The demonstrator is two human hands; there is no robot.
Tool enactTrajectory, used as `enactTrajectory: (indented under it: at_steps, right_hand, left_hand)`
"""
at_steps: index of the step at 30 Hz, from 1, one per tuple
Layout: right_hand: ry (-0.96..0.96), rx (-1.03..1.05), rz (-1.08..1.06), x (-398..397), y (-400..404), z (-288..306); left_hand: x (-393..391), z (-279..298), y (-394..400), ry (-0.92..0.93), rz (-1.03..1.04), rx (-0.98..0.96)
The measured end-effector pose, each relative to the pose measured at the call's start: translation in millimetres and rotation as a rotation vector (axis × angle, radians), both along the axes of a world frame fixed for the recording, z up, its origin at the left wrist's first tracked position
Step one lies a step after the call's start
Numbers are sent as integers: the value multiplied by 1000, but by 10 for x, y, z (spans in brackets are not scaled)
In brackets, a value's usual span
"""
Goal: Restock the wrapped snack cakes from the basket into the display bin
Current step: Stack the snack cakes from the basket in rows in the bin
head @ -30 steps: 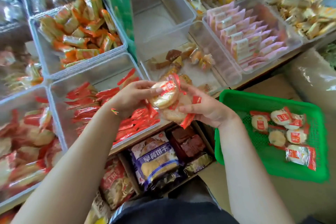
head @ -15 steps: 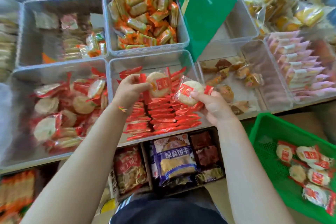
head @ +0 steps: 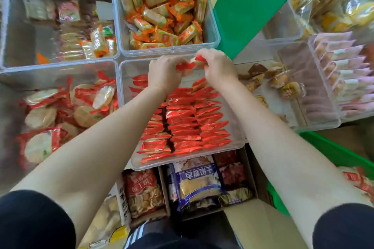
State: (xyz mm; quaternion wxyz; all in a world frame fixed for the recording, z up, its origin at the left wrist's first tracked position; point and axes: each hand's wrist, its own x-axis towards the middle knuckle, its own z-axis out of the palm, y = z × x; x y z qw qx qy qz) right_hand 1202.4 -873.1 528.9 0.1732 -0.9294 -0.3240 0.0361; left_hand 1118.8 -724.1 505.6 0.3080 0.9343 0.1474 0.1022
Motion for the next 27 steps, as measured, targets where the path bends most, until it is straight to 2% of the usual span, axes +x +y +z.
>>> enactTrajectory:
  at_steps: [5,8,12,15,17,21,24,27]
  right_hand:
    - [-92,-428,237,14,125,-216]
    - [-76,-631,290,-64,199,-334]
    - [1,-798,238,-61,273,-337]
    - [49,-955,225,-80,347,-313]
    - [51,-976,215,-132,350,-343]
    - [97,-813,200,-133,221,-401]
    - [239,-700,197,-95,175,-413]
    - [307,-687,191,-69,195,-397]
  left_hand:
    - [77,-236,-143,465,-200,296]
    - [105,-263,-196,522,-253,413]
    - [164,-275,-114,667,-300,402]
    - [167,-341,-79,818,-314,224]
    - [174,-377,-63,844,-264,87]
    - [218,-370,-30,836,-240,-26]
    - [200,-368,36,837,-236,-40]
    - [159,-377,14,841,-259,8]
